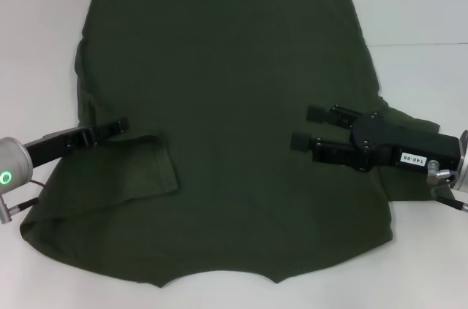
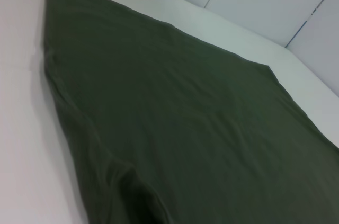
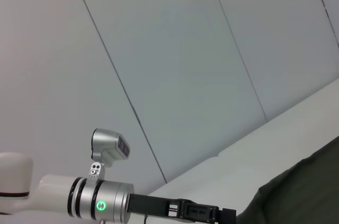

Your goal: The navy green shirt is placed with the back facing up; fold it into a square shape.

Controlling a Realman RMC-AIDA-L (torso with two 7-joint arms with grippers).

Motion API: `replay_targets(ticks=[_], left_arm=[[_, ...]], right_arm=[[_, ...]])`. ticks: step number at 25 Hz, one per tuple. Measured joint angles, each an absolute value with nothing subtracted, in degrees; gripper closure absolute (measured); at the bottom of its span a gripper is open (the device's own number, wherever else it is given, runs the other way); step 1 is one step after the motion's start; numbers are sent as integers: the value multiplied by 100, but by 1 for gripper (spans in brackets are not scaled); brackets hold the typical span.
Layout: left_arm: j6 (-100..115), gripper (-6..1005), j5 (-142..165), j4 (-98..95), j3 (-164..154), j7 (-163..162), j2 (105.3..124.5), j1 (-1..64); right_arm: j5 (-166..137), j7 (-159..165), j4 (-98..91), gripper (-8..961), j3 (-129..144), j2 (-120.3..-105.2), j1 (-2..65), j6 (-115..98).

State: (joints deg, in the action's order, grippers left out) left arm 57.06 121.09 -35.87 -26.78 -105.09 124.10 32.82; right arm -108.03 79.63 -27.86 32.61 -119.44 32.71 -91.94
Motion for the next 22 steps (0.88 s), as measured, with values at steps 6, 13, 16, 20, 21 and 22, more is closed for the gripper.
replay_targets(ticks=[6,13,16,20,21,22], left_arm=[[5589,169,12109,-3561,-2668,-10481,12410,3261],[5600,170,12110,-3309,-2704,-10417,12410,3447],[5668,170,12110,-3205,-2745,-10401,12410,3580],[5689,171,12066,-3039,-2844,-10258,12410,3819],[5690,171,11956,-2978,-2908,-10163,12411,3894],[5695,172,11898,-2964,-2933,-10123,12413,3906]], right_arm=[[-10795,7963,-2789,41,3261,-11943,3271,-9193],[-10792,7963,-2797,41,3261,-11936,3282,-9195],[-10792,7963,-2797,41,3260,-11923,3283,-9203],[-10792,7934,-2797,41,3261,-11917,3275,-9209],[-10792,7922,-2797,41,3261,-11917,3272,-9210],[-10792,7913,-2797,41,3261,-11917,3267,-9211]])
